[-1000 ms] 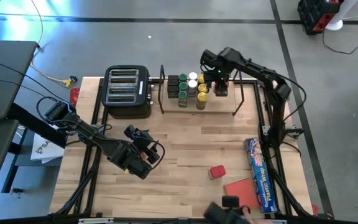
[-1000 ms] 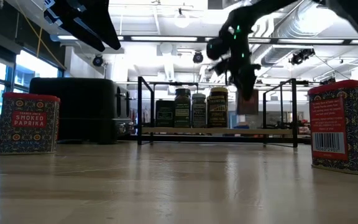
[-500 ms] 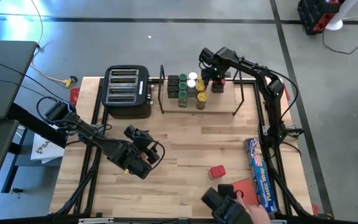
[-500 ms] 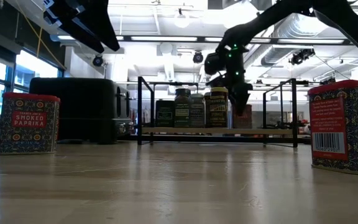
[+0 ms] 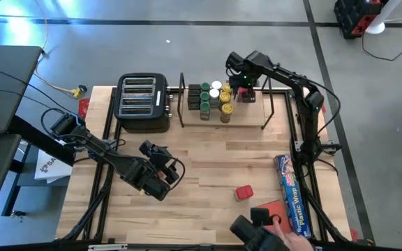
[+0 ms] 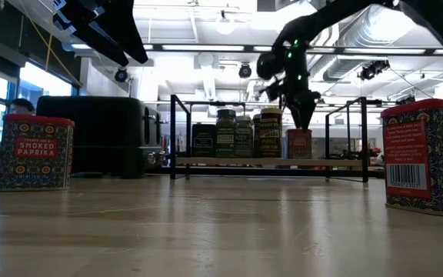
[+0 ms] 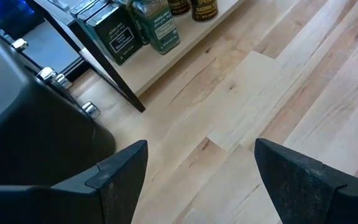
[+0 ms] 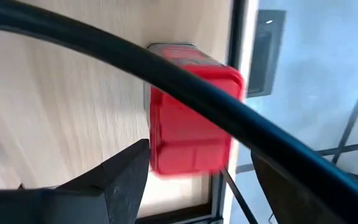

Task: Shelf spices
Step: Put the top right red seasoning can on the shelf, then put the right red seasoning can on the shelf aligned with the other red seasoning can

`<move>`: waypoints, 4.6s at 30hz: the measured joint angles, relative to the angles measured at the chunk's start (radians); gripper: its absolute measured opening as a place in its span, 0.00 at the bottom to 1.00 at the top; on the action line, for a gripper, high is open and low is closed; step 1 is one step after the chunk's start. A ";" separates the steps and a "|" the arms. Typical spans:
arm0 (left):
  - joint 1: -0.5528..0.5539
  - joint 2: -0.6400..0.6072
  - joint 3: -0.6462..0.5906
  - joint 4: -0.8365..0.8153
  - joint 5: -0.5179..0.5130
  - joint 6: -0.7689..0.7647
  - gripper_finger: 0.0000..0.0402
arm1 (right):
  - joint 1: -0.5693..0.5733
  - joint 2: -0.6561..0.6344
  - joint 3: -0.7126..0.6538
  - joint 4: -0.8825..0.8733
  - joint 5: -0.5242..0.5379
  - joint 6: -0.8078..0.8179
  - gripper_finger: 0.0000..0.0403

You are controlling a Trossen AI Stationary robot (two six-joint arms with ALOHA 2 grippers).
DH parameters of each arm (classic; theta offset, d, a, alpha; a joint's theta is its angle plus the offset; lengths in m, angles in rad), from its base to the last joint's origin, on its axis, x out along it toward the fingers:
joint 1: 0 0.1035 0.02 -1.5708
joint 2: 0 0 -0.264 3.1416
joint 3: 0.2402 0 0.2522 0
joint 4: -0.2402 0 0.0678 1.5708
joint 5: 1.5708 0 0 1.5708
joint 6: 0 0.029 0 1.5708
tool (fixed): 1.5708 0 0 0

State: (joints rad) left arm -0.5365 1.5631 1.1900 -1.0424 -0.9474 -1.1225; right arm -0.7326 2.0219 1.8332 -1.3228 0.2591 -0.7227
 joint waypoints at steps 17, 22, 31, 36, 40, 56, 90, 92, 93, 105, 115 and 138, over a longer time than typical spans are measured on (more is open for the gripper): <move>-0.001 0.000 0.000 0.000 -0.001 -0.002 0.73 | -0.034 -0.114 -0.087 0.002 -0.264 0.148 0.31; -0.001 0.000 0.000 0.000 -0.004 -0.002 0.73 | -0.033 -0.114 -0.181 0.056 -0.257 0.113 0.12; -0.001 0.000 0.000 0.000 -0.005 -0.002 0.73 | -0.040 -0.113 -0.254 0.182 -0.228 0.102 0.03; -0.001 0.000 0.000 0.000 -0.005 -0.002 0.73 | -0.031 -0.124 -0.252 0.148 -0.239 0.104 0.03; -0.001 0.000 0.000 0.000 -0.005 -0.003 0.73 | 0.017 -0.195 -0.235 0.071 -0.256 0.151 0.03; -0.025 0.000 0.000 0.001 -0.057 -0.027 0.73 | 0.867 -0.922 -0.789 0.592 -0.410 0.834 0.01; -0.021 0.000 0.000 0.043 -0.080 -0.026 0.73 | 1.289 -0.328 -0.603 0.411 -0.137 1.000 0.60; -0.021 0.000 0.000 0.043 -0.080 -0.026 0.73 | 1.289 -0.316 -0.601 0.403 -0.139 1.028 0.60; -0.021 0.000 0.000 0.043 -0.080 -0.026 0.73 | 1.289 -0.311 -0.601 0.406 -0.140 1.033 0.60; -0.025 0.000 0.000 0.043 -0.081 -0.026 0.73 | 1.287 -0.305 -0.642 0.453 -0.124 0.986 0.60; -0.027 0.000 0.000 0.046 -0.084 -0.026 0.73 | 1.249 -0.309 -0.641 0.473 -0.141 0.995 0.50; -0.029 0.000 0.000 0.054 -0.083 -0.026 0.73 | 0.435 -0.517 -0.524 0.254 -0.029 0.314 0.50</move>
State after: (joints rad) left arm -0.5659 1.5631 1.1900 -0.9880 -1.0302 -1.1484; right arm -0.2974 1.5053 1.3092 -1.0691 0.2302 -0.4090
